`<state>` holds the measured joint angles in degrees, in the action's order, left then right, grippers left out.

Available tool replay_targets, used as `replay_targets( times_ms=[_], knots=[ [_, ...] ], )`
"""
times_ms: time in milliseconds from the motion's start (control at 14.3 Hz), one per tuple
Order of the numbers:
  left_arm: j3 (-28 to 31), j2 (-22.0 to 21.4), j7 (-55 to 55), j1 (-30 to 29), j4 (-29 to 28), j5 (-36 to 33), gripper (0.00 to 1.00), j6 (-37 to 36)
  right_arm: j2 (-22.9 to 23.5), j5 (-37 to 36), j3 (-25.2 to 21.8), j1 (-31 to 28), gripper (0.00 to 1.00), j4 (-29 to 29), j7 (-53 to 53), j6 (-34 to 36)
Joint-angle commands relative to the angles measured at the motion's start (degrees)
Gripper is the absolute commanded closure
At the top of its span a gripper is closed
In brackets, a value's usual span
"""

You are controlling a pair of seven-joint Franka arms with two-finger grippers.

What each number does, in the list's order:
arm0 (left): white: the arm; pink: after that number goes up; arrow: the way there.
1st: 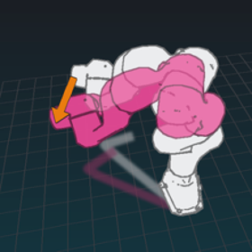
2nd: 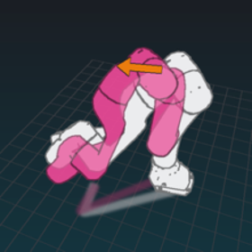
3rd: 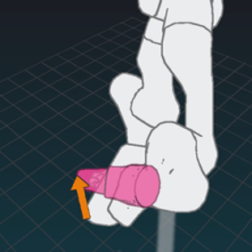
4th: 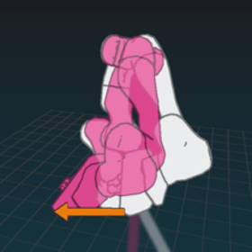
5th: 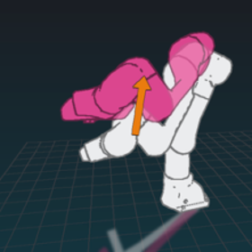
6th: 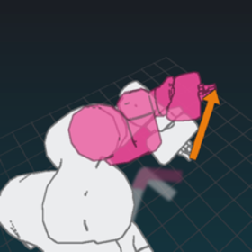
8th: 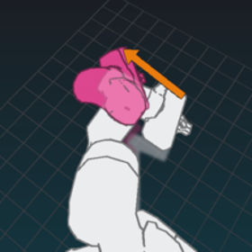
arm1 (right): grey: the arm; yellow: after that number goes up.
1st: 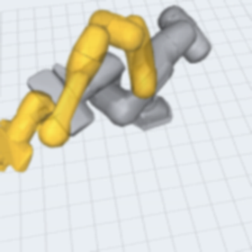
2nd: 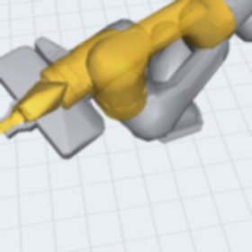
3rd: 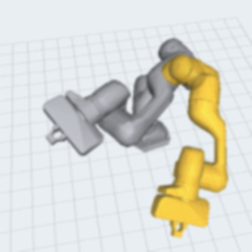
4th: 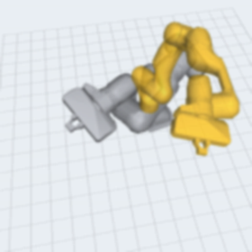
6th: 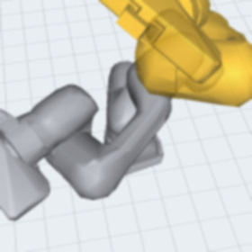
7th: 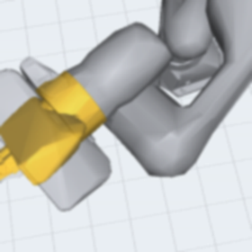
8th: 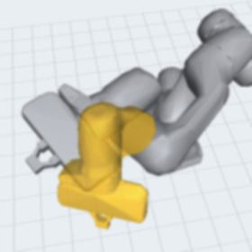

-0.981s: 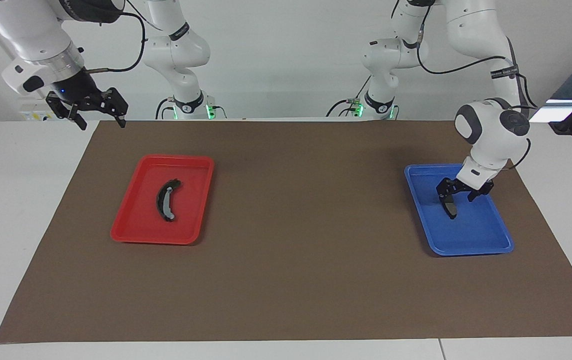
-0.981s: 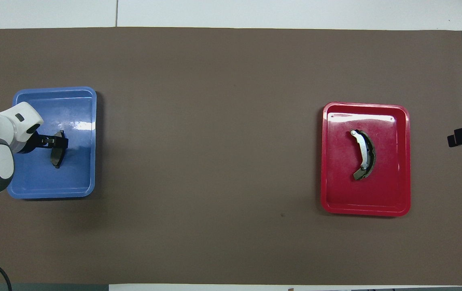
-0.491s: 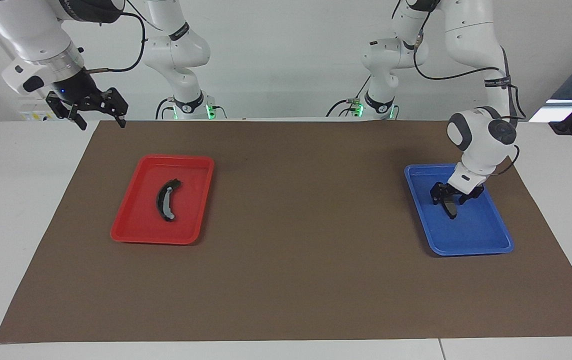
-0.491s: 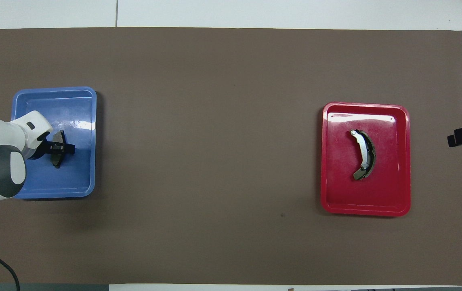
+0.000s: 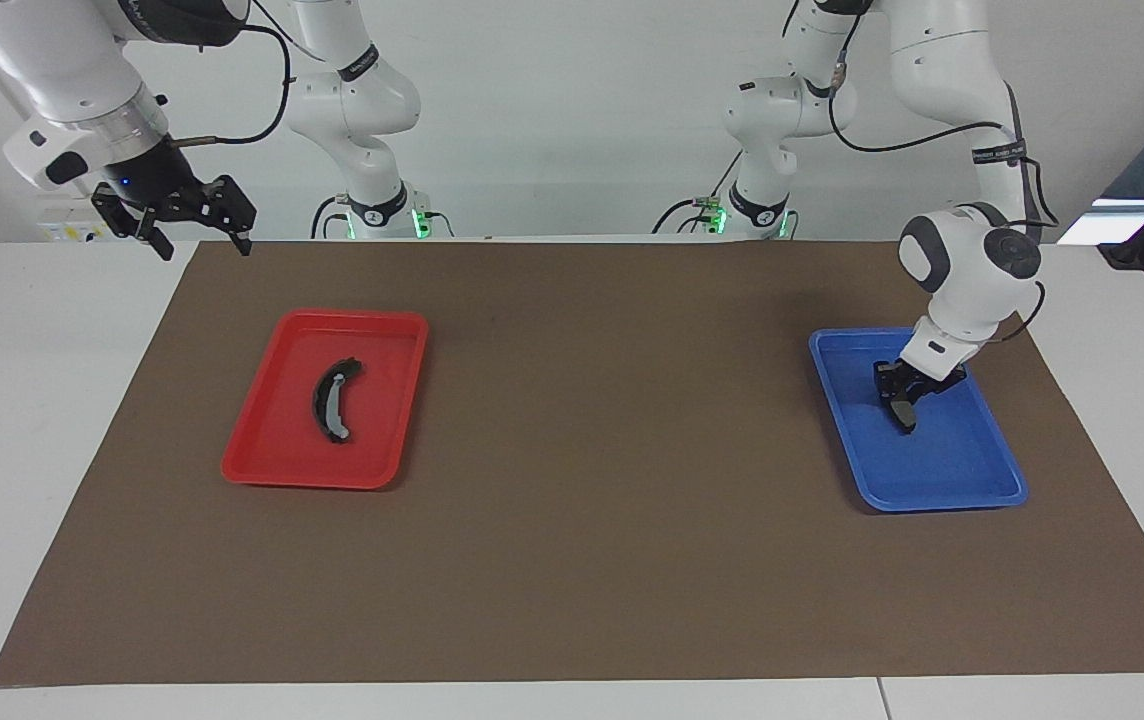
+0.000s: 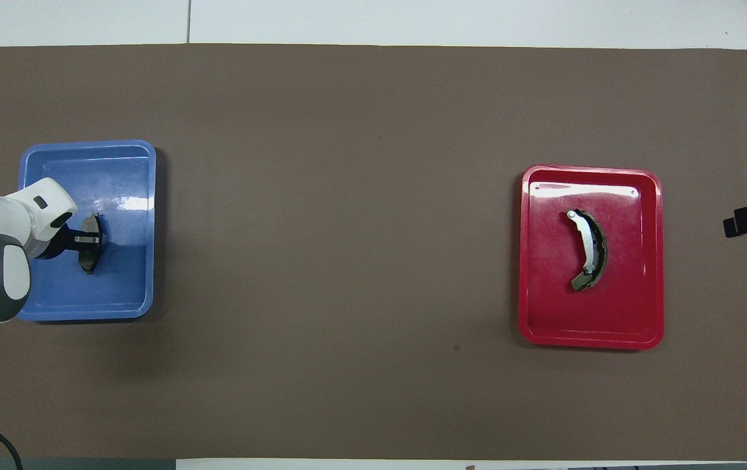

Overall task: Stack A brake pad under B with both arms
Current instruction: 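Lift the dark brake pad with the left gripper toward the table center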

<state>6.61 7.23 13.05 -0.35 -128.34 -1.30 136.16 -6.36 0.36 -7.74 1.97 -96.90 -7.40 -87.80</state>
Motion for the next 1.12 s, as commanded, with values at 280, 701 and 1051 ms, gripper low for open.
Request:
replay_targets(
  times_ms=[280,701,1051],
  knots=[
    [-0.1,-4.5,-4.4,3.8,8.7,-0.5,0.99,-15.1,-0.1,0.1,0.3,-0.3,0.00,-0.1,-0.9,0.3],
    [-0.1,-4.2,-16.1,15.1,14.0,-0.5,0.99,-20.4,-0.1,0.1,0.3,-0.3,0.00,-0.1,-0.9,0.3],
    [-0.1,-1.8,-30.9,28.5,13.1,-0.5,0.99,-13.6,-0.1,0.1,0.3,-0.3,0.00,-0.1,-0.9,0.3]
  ],
)
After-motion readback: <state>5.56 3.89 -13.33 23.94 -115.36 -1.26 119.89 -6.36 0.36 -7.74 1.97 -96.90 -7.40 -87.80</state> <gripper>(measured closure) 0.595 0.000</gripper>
